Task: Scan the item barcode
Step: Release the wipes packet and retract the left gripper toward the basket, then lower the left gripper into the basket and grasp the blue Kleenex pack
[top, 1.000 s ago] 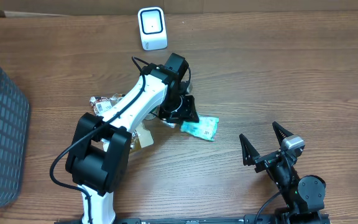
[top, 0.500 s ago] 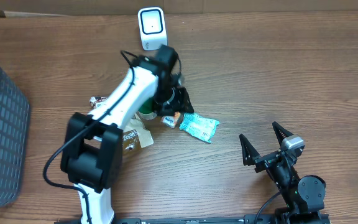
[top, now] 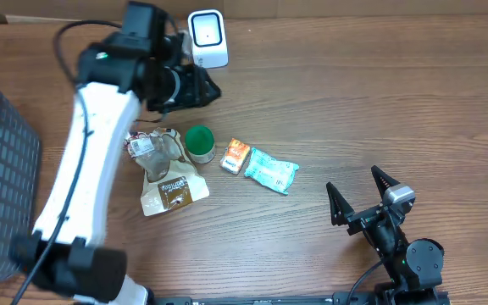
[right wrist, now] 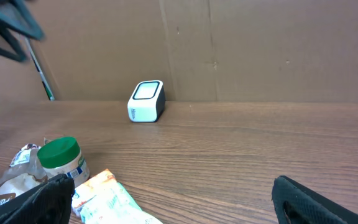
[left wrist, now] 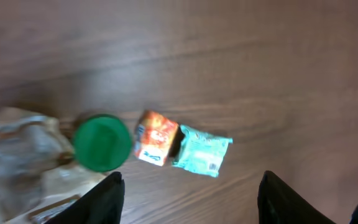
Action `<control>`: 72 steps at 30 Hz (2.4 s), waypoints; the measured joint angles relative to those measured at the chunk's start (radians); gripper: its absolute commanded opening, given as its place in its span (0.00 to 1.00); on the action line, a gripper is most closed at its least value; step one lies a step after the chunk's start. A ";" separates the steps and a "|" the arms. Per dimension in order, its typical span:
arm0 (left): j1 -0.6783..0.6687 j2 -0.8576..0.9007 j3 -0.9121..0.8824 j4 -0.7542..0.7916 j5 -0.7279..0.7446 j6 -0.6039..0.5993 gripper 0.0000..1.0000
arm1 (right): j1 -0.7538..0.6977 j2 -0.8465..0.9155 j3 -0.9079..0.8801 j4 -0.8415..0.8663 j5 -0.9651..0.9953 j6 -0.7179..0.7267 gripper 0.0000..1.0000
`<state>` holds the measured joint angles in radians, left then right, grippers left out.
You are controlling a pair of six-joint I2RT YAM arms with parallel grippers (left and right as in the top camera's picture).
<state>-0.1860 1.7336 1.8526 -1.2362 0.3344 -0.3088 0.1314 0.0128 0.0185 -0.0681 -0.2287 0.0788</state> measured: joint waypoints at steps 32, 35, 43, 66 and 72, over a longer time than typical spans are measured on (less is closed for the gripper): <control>1.021 -0.281 0.002 -0.096 -0.024 0.025 0.80 | 0.000 0.000 0.000 0.000 0.000 0.000 1.00; 1.060 -0.280 0.002 -0.097 -0.039 0.030 0.78 | 0.000 0.000 0.000 0.000 0.000 0.000 1.00; 1.086 -0.226 0.002 -0.127 -0.169 0.021 0.76 | 0.000 0.000 0.000 0.000 0.000 0.000 1.00; 1.215 0.089 0.001 -0.093 -0.351 -0.211 0.69 | 0.000 0.000 0.000 0.000 0.000 0.000 1.00; 1.226 0.188 -0.002 -0.095 -0.440 -0.217 0.70 | 0.000 0.000 0.000 0.000 0.000 0.000 1.00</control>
<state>1.0397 1.9217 1.8511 -1.3315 -0.1055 -0.5262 0.1314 0.0128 0.0185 -0.0677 -0.2291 0.0788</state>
